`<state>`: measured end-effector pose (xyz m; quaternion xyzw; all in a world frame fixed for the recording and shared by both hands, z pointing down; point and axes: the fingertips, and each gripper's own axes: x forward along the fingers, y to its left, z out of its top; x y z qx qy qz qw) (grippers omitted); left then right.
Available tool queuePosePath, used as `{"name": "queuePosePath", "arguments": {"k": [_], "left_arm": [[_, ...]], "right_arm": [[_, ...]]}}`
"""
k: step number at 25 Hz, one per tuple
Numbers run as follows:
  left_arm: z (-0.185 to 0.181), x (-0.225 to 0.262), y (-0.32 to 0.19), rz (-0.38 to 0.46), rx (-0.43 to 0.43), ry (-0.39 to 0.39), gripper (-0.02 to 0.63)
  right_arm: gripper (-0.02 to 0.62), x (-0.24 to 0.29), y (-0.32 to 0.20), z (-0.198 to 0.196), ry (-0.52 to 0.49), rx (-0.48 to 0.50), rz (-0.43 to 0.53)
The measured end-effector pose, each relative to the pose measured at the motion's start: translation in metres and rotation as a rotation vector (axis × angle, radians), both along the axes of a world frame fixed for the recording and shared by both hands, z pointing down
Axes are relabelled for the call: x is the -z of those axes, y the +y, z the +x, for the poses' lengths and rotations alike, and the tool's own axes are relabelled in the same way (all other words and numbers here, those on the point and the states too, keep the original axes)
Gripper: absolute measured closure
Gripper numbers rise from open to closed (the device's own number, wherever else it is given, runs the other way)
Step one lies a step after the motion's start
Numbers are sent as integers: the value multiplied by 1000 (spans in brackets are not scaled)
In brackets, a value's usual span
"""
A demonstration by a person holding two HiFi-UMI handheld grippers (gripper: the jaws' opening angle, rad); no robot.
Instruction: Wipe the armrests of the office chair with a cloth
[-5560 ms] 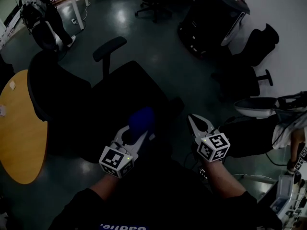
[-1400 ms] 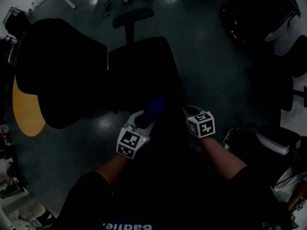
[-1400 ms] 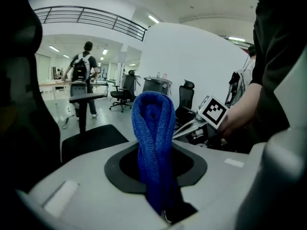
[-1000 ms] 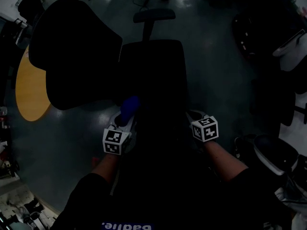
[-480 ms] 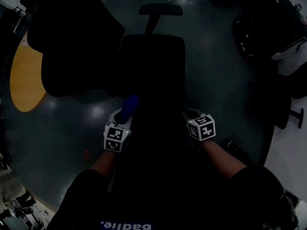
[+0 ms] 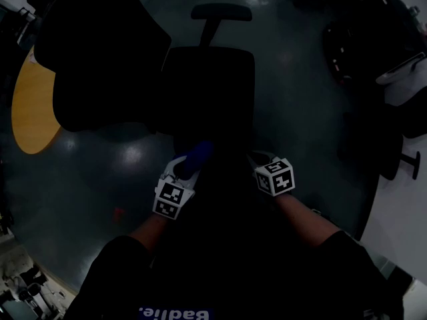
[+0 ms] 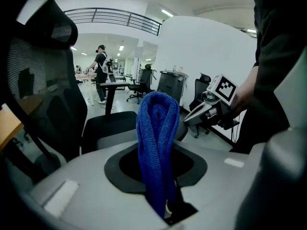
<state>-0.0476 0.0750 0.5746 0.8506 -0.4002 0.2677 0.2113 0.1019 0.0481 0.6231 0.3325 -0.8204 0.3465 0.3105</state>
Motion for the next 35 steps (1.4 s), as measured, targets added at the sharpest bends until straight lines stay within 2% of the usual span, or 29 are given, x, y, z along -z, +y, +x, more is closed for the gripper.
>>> {"name": "queuePosePath", "arguments": {"k": [4, 8, 17, 29, 35], "left_arm": [[26, 3, 6, -27, -45, 53, 489], [50, 4, 10, -43, -102, 66, 489], [95, 5, 9, -69, -155, 123, 489], [119, 7, -8, -102, -112, 169, 488], [114, 33, -27, -40, -112, 186, 488]], "right_arm": [[594, 2, 5, -13, -6, 31, -9], [594, 3, 10, -23, -13, 69, -14], [592, 0, 16, -32, -54, 113, -21], [594, 5, 5, -24, -132, 75, -52], [592, 2, 4, -24, -156, 77, -63]]}}
